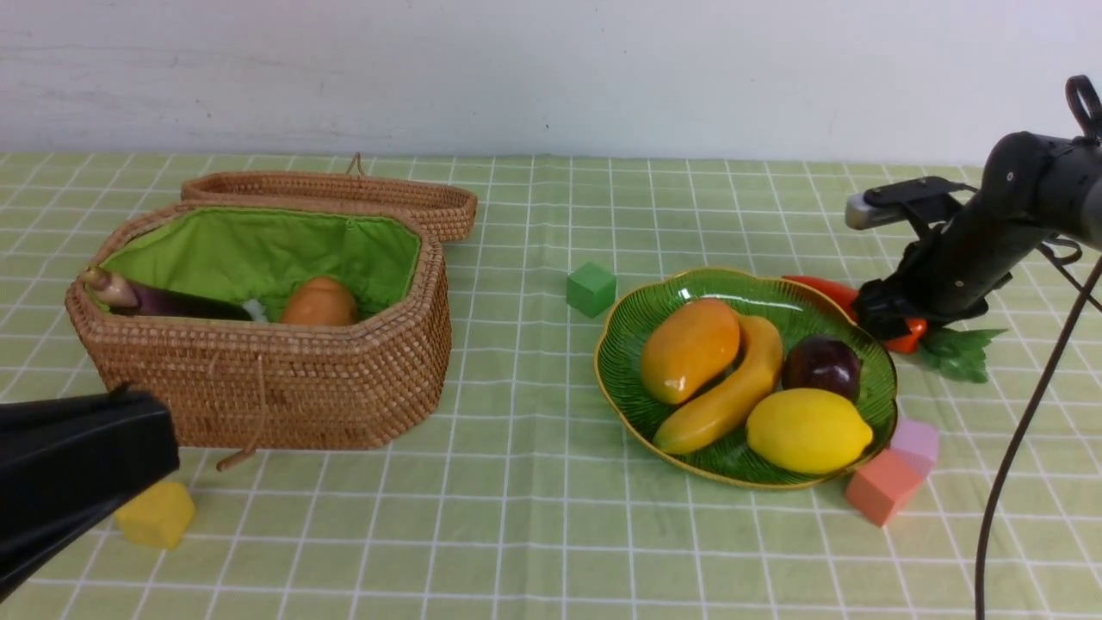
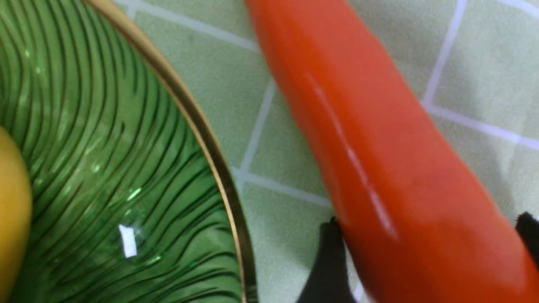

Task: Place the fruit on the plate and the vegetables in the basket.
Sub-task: Use the right arm to grab a carrot and put it into the left basket

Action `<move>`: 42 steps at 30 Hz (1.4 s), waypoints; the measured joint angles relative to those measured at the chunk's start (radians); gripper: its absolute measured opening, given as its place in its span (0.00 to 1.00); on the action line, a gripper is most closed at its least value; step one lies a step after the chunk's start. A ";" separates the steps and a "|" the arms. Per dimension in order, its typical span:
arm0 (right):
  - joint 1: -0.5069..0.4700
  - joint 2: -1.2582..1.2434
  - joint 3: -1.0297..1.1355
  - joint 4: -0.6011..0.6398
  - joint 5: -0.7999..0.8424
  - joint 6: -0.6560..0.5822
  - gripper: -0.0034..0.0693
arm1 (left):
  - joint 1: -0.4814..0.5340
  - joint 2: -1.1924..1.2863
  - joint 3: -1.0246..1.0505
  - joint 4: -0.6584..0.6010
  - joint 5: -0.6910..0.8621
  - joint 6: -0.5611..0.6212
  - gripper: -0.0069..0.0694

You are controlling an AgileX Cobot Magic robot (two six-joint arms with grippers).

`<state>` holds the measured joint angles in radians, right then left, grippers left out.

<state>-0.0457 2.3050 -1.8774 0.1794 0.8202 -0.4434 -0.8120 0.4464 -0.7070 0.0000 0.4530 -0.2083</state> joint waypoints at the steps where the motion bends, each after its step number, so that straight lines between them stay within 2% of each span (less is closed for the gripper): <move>1: 0.000 0.000 0.000 0.007 0.003 0.000 0.69 | 0.000 0.000 0.000 0.000 0.002 -0.001 0.11; 3: 0.000 0.000 0.000 0.012 0.005 0.000 0.62 | 0.000 0.000 0.000 0.000 0.004 -0.001 0.11; 12: 0.000 -0.010 0.000 -0.004 0.014 0.003 0.62 | 0.000 0.000 0.000 0.000 0.022 -0.001 0.11; 15: 0.001 -0.038 0.001 -0.061 0.050 0.048 0.62 | 0.000 0.000 0.000 0.000 0.032 -0.001 0.11; 20: 0.000 -0.151 0.002 -0.144 0.148 0.203 0.62 | 0.000 0.000 0.000 0.007 0.033 -0.001 0.11; 24: 0.023 -0.230 0.002 -0.101 0.198 0.235 0.62 | 0.000 0.000 0.000 0.063 0.034 -0.003 0.11; 25: 0.055 -0.270 0.002 -0.046 0.206 0.223 0.62 | 0.000 0.000 0.000 0.134 0.034 -0.025 0.11; 26: 0.066 -0.280 0.002 -0.030 0.206 0.220 0.62 | 0.000 0.000 0.000 0.144 0.034 -0.030 0.11; 27: 0.121 -0.316 0.002 0.041 0.200 0.179 0.62 | 0.000 0.000 0.000 0.242 0.034 -0.097 0.11; 28: 0.129 -0.321 0.002 0.050 0.198 0.174 0.62 | 0.000 0.000 0.000 0.242 0.034 -0.107 0.11; 30: 0.256 -0.364 0.002 0.173 0.149 0.089 0.62 | 0.000 0.000 0.000 0.435 0.042 -0.266 0.11; 32: 0.336 -0.373 -0.004 0.231 0.106 0.039 0.62 | 0.000 0.000 0.000 0.555 0.058 -0.386 0.11; 36: 0.524 -0.346 -0.034 0.312 -0.042 -0.061 0.62 | 0.000 -0.004 0.000 0.824 0.138 -0.705 0.12; 37: 0.532 -0.343 -0.034 0.314 -0.051 -0.064 0.62 | 0.000 -0.004 0.000 0.824 0.141 -0.705 0.12; 38: 0.589 -0.319 -0.049 0.327 -0.113 -0.092 0.62 | 0.000 -0.011 0.000 0.888 0.161 -0.796 0.12; 42: 0.709 -0.232 -0.102 0.336 -0.279 -0.151 0.62 | 0.000 -0.035 0.000 0.987 0.178 -0.900 0.12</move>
<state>0.6633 2.0731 -1.9791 0.5152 0.5413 -0.5947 -0.8120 0.4118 -0.7070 0.9868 0.6306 -1.1081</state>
